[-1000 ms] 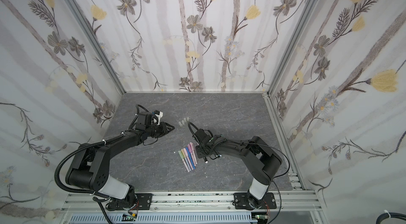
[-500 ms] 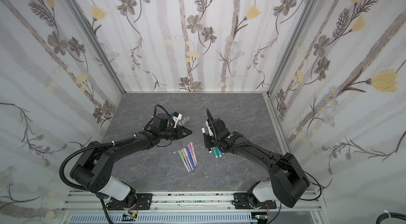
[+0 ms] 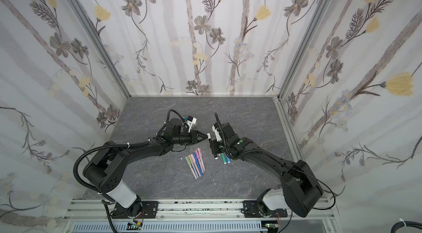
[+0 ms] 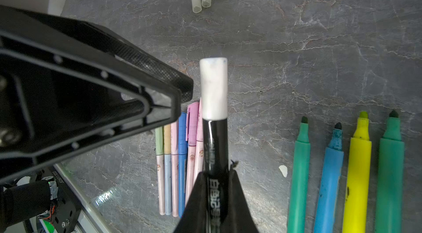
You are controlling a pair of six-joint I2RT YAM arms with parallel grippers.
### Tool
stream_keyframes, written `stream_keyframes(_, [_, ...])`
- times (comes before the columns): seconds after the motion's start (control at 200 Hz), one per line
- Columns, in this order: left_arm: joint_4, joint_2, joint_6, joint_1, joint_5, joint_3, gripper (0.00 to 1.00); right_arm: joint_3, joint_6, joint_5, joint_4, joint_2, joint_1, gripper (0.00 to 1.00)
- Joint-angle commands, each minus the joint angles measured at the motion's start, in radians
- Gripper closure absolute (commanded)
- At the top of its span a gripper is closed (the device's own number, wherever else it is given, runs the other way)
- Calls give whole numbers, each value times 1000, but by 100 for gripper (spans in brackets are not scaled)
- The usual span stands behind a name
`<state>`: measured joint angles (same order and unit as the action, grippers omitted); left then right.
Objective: Open the pen caps
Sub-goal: 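Close the left gripper on the white cap and pull it off the marker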
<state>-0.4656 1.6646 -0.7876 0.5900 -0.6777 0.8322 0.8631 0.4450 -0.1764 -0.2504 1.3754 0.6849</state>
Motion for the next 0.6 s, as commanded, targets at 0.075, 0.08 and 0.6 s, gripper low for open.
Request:
stream_keyframes(0.075, [-80, 34, -33, 3, -3, 23, 69, 13, 8, -16, 35, 5, 0, 100])
stream_keyframes(0.08, [-80, 34, -33, 5, -3, 23, 69, 14, 8, -16, 36, 6, 1, 100])
stream_keyframes(0.6, [-103, 91, -51, 8, -25, 77, 80, 17, 9, -15, 51, 19, 1, 100])
